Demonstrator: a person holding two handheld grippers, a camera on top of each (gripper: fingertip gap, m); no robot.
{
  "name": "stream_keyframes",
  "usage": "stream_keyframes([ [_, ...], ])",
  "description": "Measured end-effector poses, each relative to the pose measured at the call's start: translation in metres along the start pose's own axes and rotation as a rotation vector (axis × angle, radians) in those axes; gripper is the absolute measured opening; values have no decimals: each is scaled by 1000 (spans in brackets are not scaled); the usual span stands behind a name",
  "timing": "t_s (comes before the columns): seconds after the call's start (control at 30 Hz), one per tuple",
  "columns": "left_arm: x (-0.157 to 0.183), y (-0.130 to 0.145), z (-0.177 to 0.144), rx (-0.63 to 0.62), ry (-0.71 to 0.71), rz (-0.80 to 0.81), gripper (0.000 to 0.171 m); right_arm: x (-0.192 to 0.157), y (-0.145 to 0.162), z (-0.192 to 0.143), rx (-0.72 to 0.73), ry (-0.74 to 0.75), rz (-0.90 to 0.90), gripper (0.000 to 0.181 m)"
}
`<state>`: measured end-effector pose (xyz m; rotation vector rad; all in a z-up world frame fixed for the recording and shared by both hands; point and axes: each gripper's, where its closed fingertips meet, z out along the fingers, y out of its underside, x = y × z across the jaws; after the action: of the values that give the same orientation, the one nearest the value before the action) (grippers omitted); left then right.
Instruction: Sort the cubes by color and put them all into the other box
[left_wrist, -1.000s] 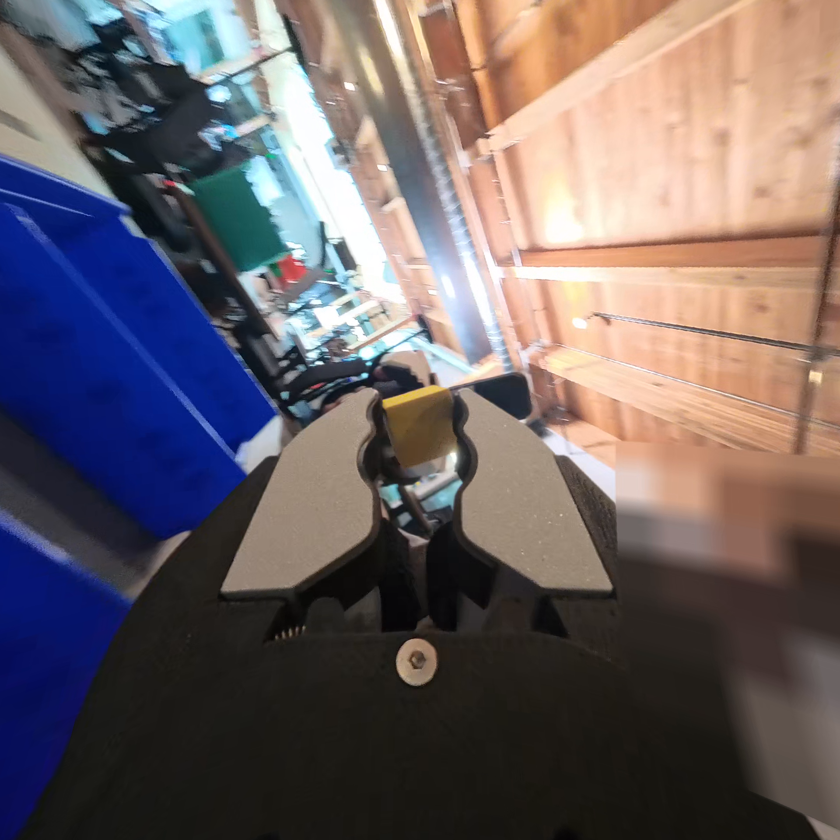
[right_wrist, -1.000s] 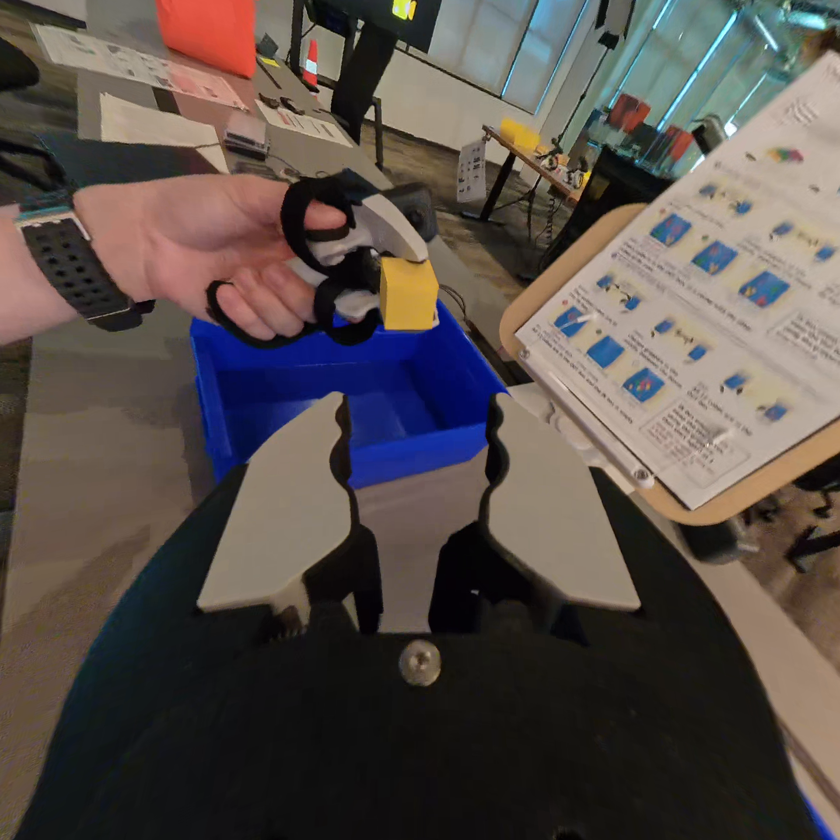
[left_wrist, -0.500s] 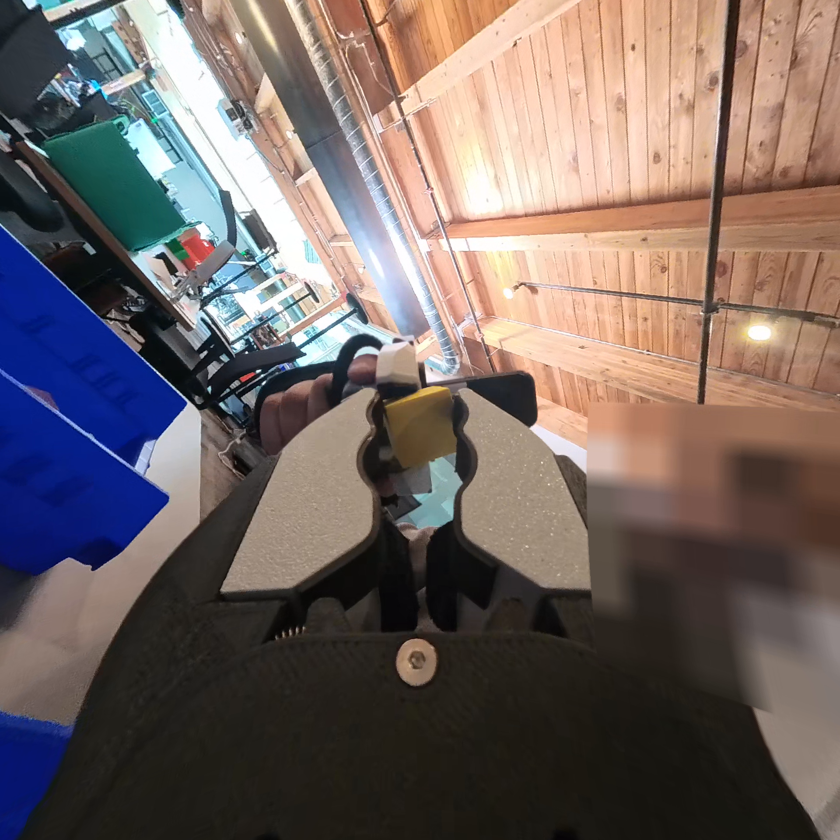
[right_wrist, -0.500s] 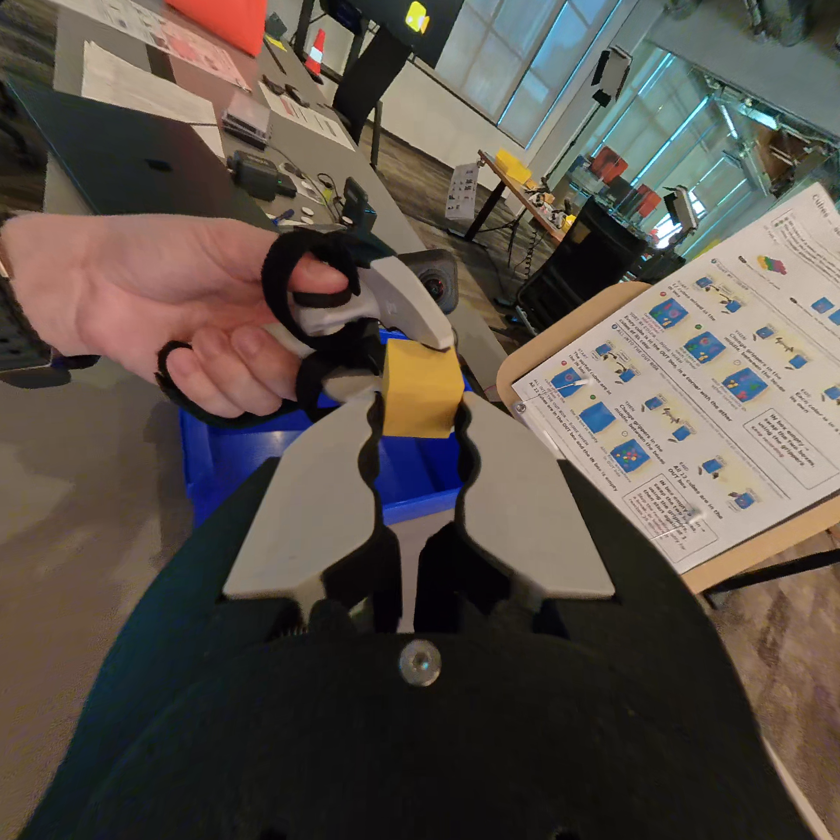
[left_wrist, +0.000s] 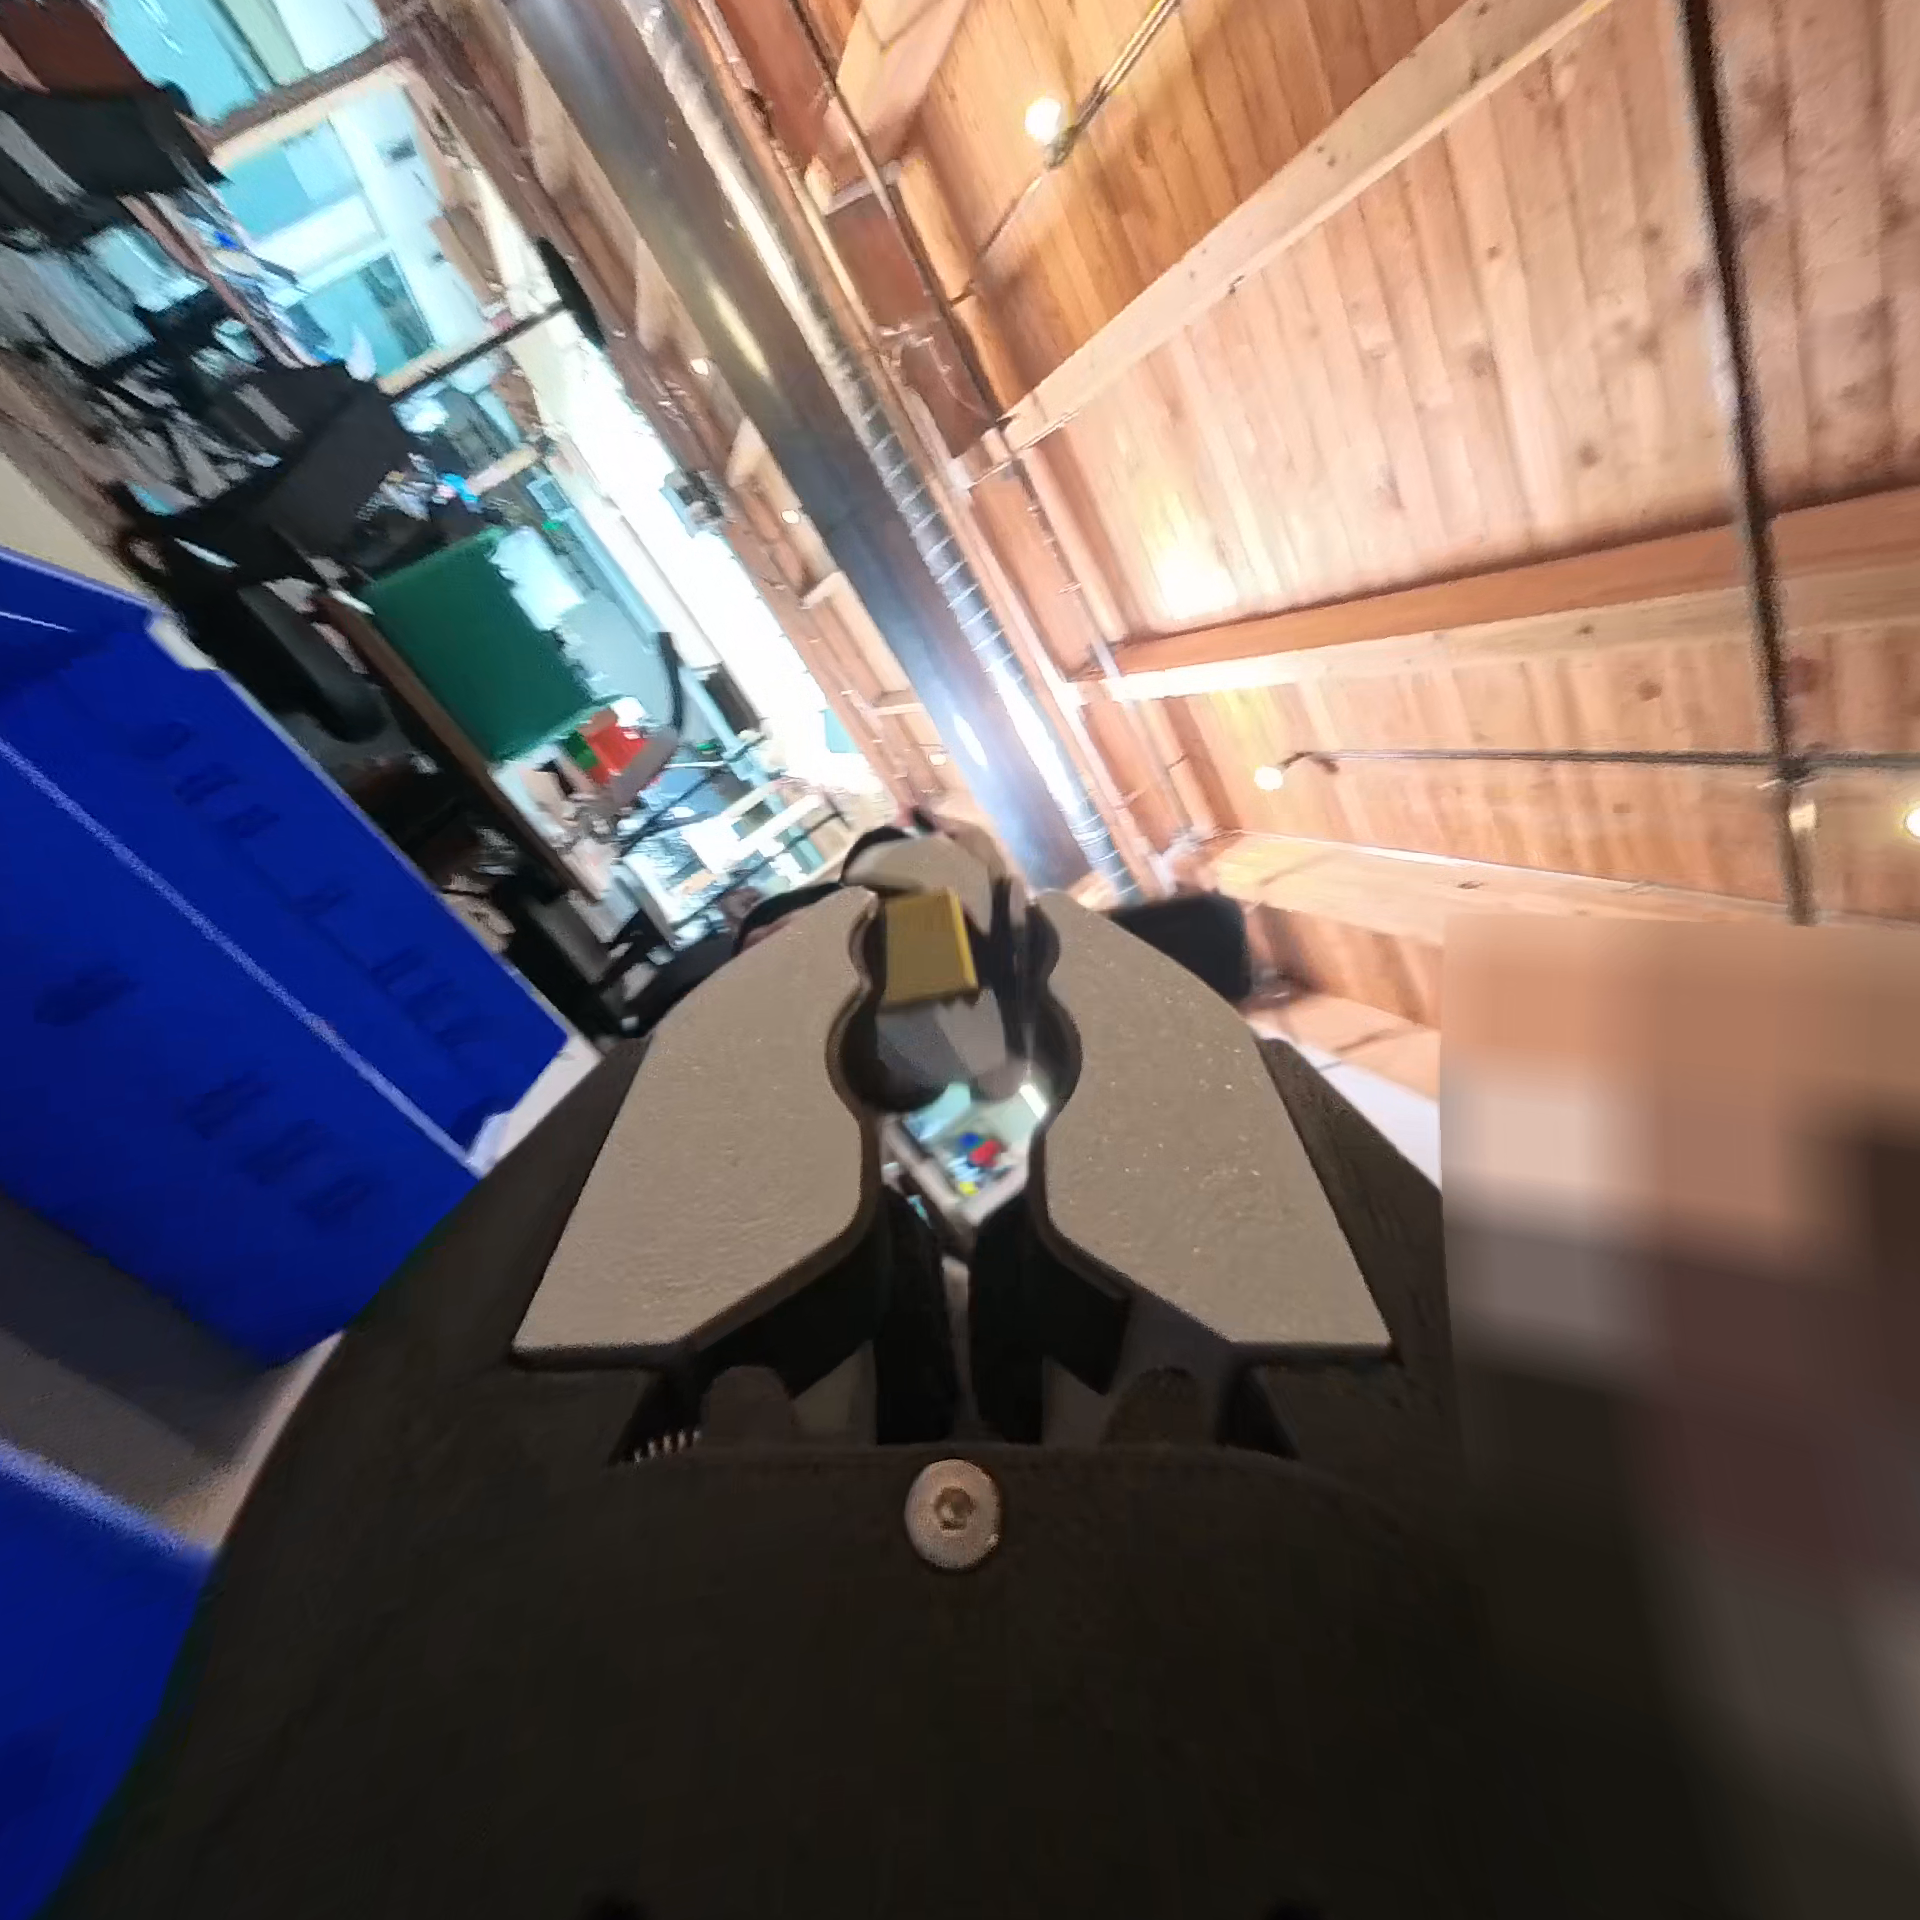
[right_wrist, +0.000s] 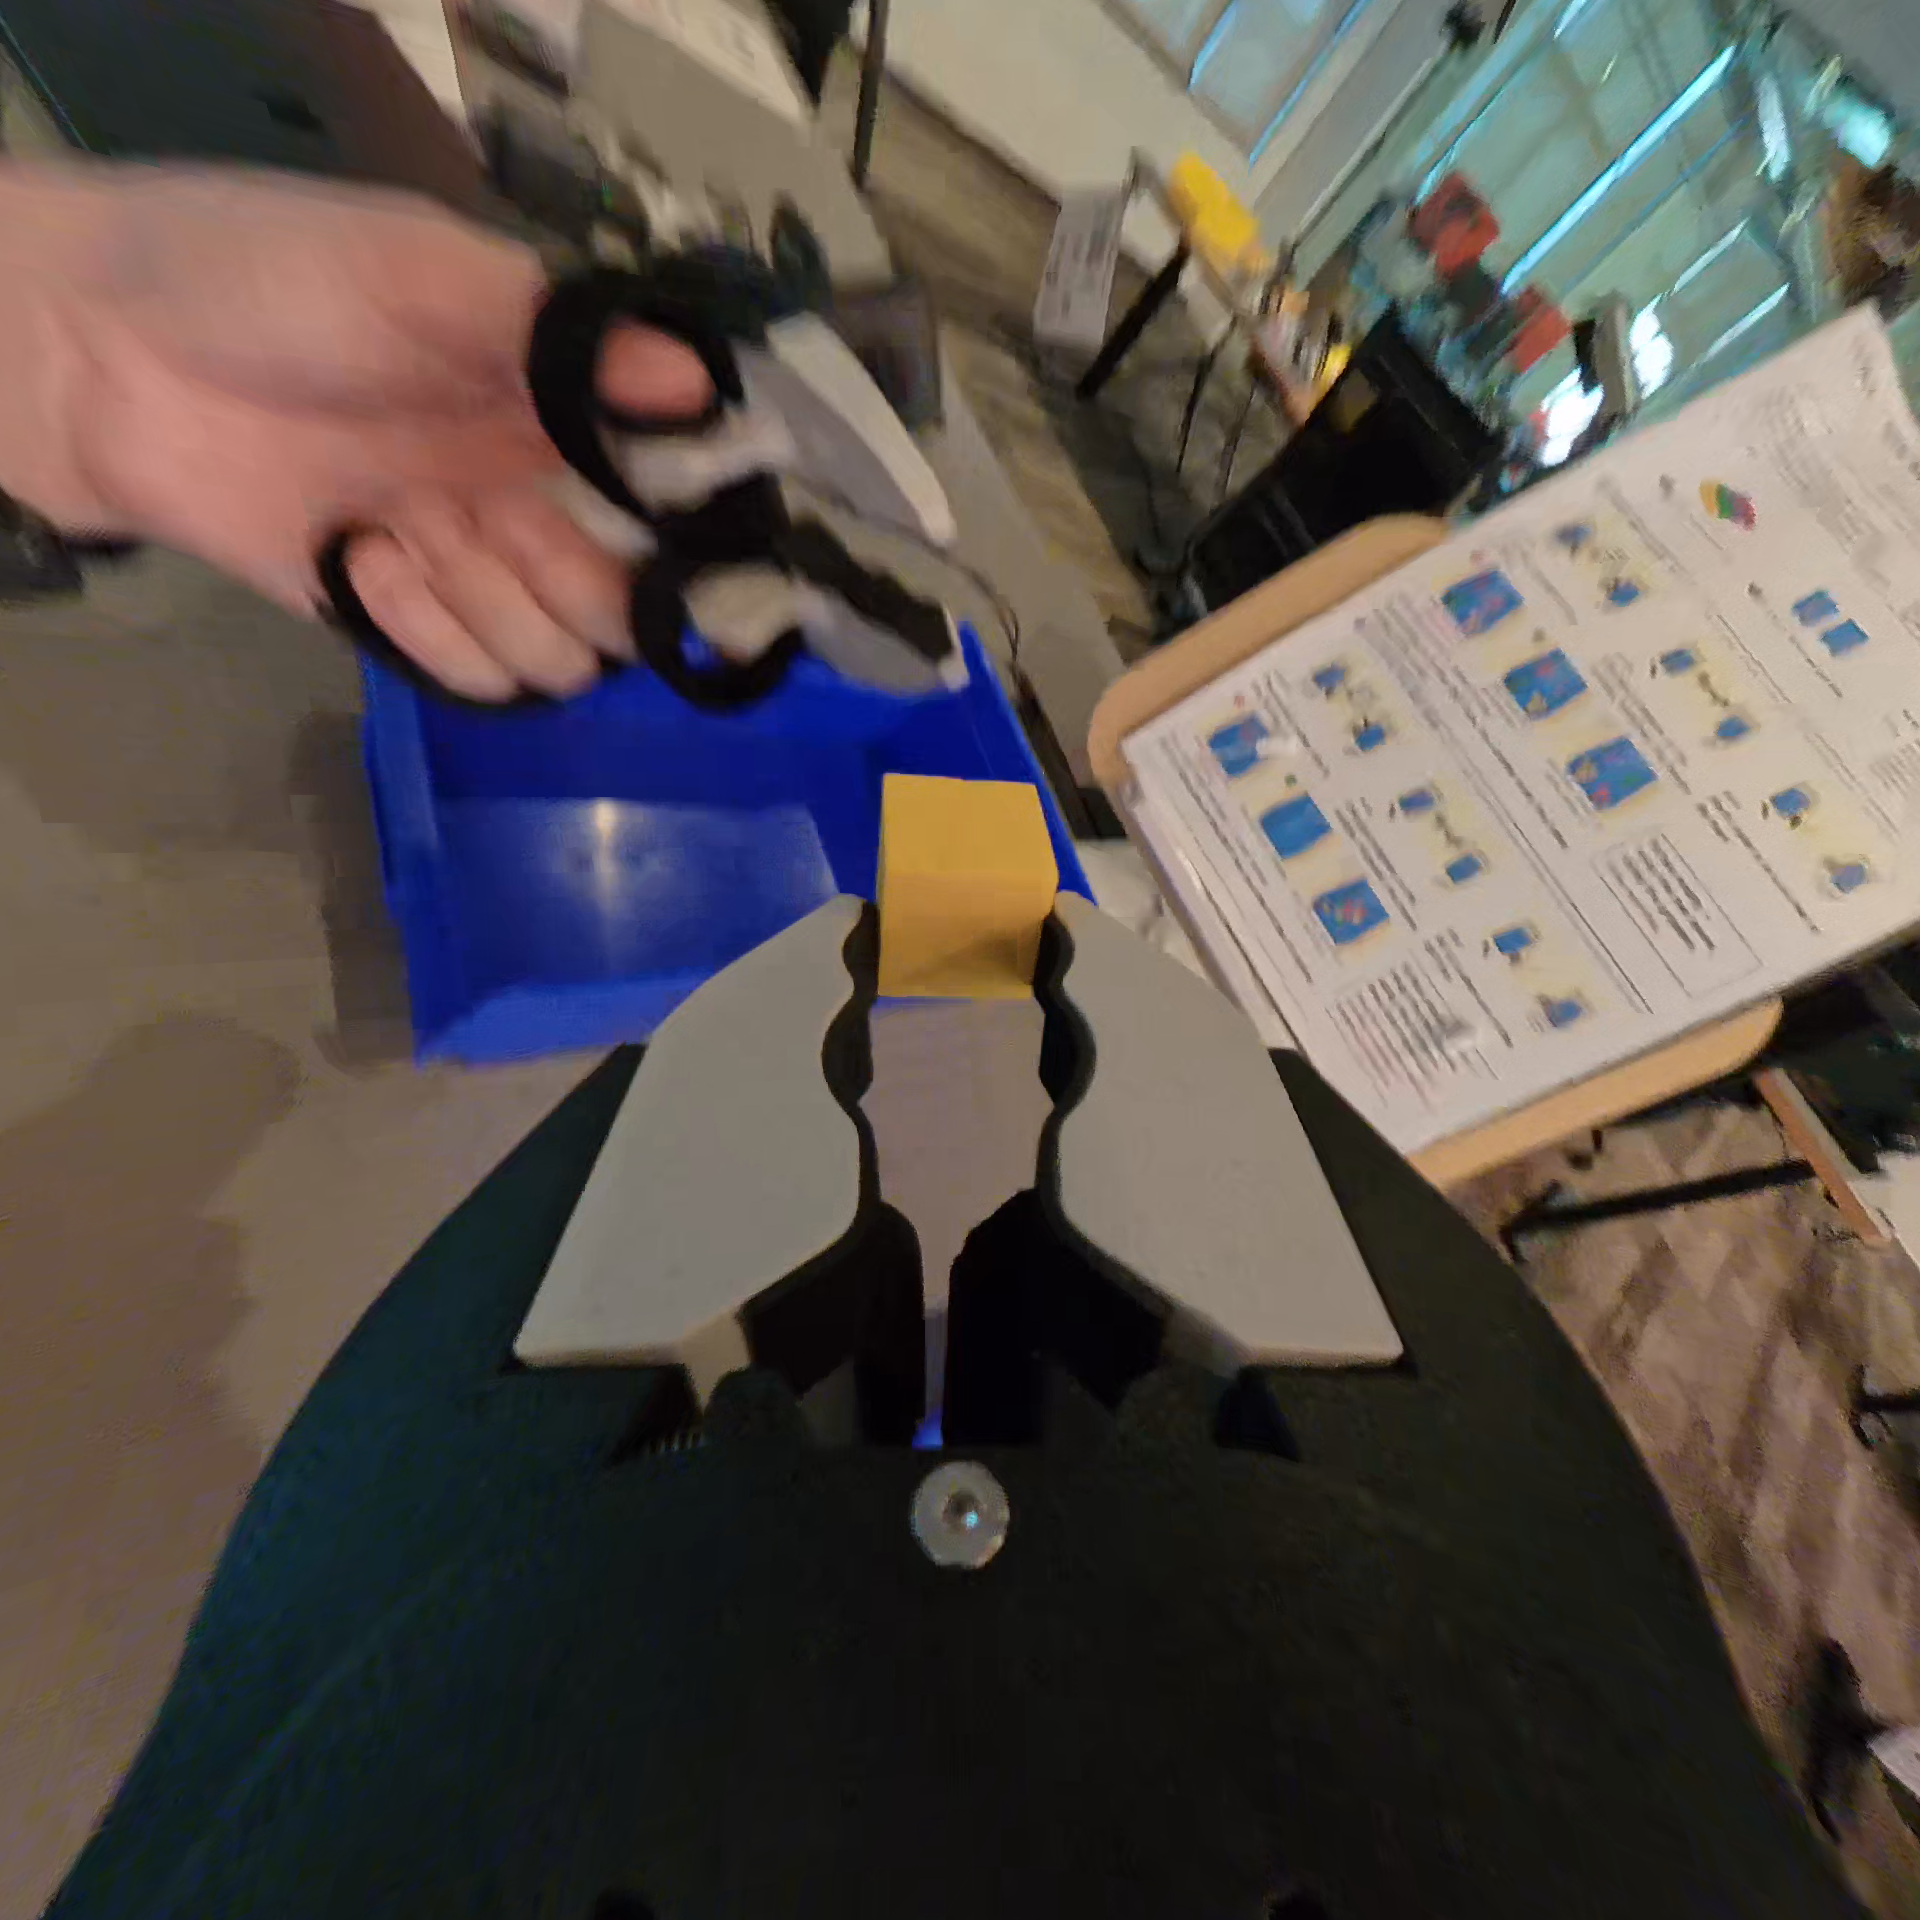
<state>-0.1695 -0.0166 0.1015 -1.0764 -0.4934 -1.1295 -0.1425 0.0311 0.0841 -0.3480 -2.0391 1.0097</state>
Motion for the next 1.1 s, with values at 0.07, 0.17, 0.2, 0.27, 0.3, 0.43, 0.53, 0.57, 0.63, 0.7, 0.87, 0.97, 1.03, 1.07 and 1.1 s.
stream_keyframes([
  [0.07,-4,5,-10,-35,-142,96,22,13,29,-12,-148,-9,-15,29],
  [0.17,-12,13,-32,-88,-392,268,22,22,96,-31,-463,-90,20,29],
  [0.2,-13,16,-39,-106,-458,316,27,23,120,-38,-574,-120,32,29],
  [0.27,-14,23,-51,-148,-579,408,32,22,166,-53,-763,-192,65,29],
  [0.3,-14,27,-57,-170,-628,442,34,18,186,-60,-845,-235,91,29],
  [0.43,-7,41,-69,-205,-690,490,35,4,251,-76,-1062,-361,137,29],
  [0.53,0,41,-77,-187,-700,502,34,-5,279,-74,-1121,-416,182,29],
  [0.57,1,39,-80,-180,-709,507,34,-7,285,-73,-1135,-431,195,29],
  [0.63,3,36,-86,-164,-719,509,34,-9,298,-72,-1172,-450,213,29],
  [0.7,4,35,-91,-152,-730,512,34,-11,305,-70,-1190,-466,229,29],
  [0.87,11,30,-92,-142,-730,533,33,-15,314,-65,-1230,-498,246,29],
  [0.97,16,30,-87,-147,-720,557,33,-15,314,-64,-1267,-512,255,29],
  [1.03,17,31,-86,-150,-711,558,34,-14,313,-63,-1276,-516,246,29],
  [1.07,17,31,-86,-152,-711,557,34,-14,312,-63,-1283,-519,244,30],
  [1.1,17,31,-87,-152,-712,557,34,-13,312,-62,-1287,-520,242,29],
])
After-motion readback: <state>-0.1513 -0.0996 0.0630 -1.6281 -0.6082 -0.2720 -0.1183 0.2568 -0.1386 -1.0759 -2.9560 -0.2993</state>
